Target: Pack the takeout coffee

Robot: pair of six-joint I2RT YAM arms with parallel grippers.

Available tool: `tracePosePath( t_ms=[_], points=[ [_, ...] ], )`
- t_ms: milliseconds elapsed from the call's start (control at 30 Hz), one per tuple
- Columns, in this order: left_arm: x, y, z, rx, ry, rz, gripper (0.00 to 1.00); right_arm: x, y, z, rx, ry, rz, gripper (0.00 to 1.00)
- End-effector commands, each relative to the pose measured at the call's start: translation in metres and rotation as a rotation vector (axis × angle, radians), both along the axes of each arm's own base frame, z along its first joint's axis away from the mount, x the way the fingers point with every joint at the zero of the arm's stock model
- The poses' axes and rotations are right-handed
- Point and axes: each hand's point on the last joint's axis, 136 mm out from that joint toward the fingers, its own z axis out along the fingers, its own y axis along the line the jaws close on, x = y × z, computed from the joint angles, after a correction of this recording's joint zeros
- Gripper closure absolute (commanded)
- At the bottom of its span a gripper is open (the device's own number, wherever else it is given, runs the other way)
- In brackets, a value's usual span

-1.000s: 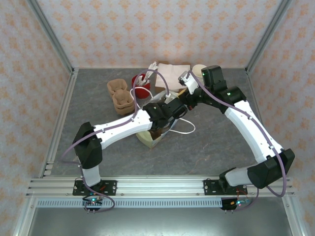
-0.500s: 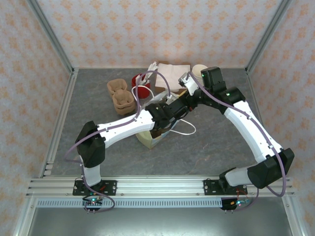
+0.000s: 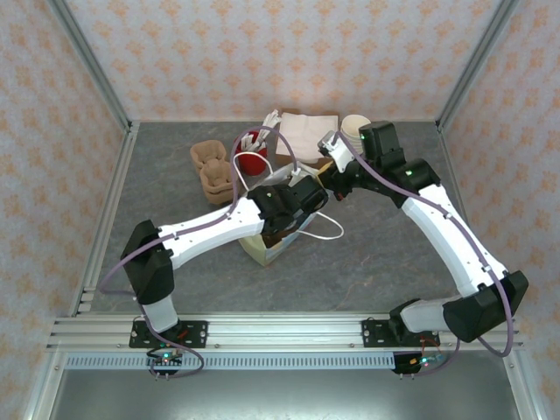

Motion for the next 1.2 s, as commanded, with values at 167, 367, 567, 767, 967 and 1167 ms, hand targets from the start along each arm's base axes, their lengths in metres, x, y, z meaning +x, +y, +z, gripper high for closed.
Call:
tracePosePath(
  t_ms=[167, 367, 567, 767, 967, 1167],
  points=[
    [0.003, 0.010, 0.015, 0.055, -0.035, 0.017, 0.37, -0.003, -0.007, 0.007, -0.018, -0.055, -0.008, 1.00],
    [0.004, 0.014, 0.021, 0.079, -0.053, 0.033, 0.38, -0.002, -0.010, 0.004, -0.036, -0.061, -0.021, 1.00],
    [0.000, 0.016, 0.009, 0.095, -0.021, 0.036, 0.38, 0.000, -0.011, 0.005, -0.039, -0.070, -0.028, 1.00],
    [-0.003, 0.022, -0.005, 0.142, 0.009, 0.049, 0.38, 0.001, -0.011, 0.004, -0.045, -0.072, -0.030, 1.00],
    [-0.004, 0.018, -0.019, 0.144, 0.037, 0.047, 0.38, 0.001, -0.012, 0.005, -0.046, -0.073, -0.034, 1.00],
    [-0.002, 0.015, -0.033, 0.161, 0.071, 0.043, 0.37, 0.001, -0.013, 0.006, -0.046, -0.078, -0.036, 1.00]
  ],
)
